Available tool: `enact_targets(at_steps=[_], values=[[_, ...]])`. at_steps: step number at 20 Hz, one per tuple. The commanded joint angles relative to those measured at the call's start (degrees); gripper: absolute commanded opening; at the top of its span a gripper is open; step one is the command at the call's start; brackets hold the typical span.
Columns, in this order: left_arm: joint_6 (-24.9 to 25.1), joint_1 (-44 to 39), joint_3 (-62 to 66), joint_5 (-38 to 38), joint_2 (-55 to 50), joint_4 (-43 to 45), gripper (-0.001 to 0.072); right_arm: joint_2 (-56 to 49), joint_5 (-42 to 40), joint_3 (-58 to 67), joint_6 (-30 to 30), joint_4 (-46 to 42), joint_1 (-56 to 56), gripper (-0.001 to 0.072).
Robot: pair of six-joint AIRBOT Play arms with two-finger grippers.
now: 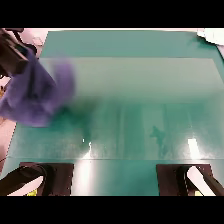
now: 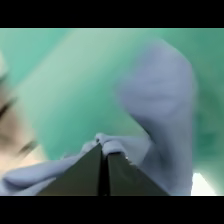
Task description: Fold the shirts.
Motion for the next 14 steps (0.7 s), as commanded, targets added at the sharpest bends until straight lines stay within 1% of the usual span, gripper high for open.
enact_targets(at_steps=[1, 3, 6, 8, 11, 14], values=[[-0.09, 0.09, -2.19, 0.31, -0.07, -13.88, 0.0021, 0.09, -1.99, -6.62, -1.57, -0.5, 4.94, 0.0015], [0.94, 0.09, -3.67, 2.08, -0.09, -19.5, 0.0022, 0.07, -4.0, -8.37, -1.97, -0.44, 6.86, 0.0015], [4.11, 0.09, -5.97, 5.55, -0.94, -28.63, 0.0022, -0.04, -5.46, -8.76, -3.41, -0.5, 7.89, 0.0015], [4.13, -0.44, -8.33, 6.4, -2.45, -34.1, 0.0023, -0.02, -5.6, -8.76, -3.48, -0.5, 7.3, 0.0015], [4.0, -3.72, -13.75, 7.39, -5.88, -37.18, 0.0023, -0.07, -5.57, -8.76, -3.61, -0.57, 5.29, 0.0015], [4.2, -8.55, -20.31, 11.89, -9.18, -39.58, 0.0023, -0.09, -4.96, -8.76, -4.83, -0.59, 2.84, 0.0015]])
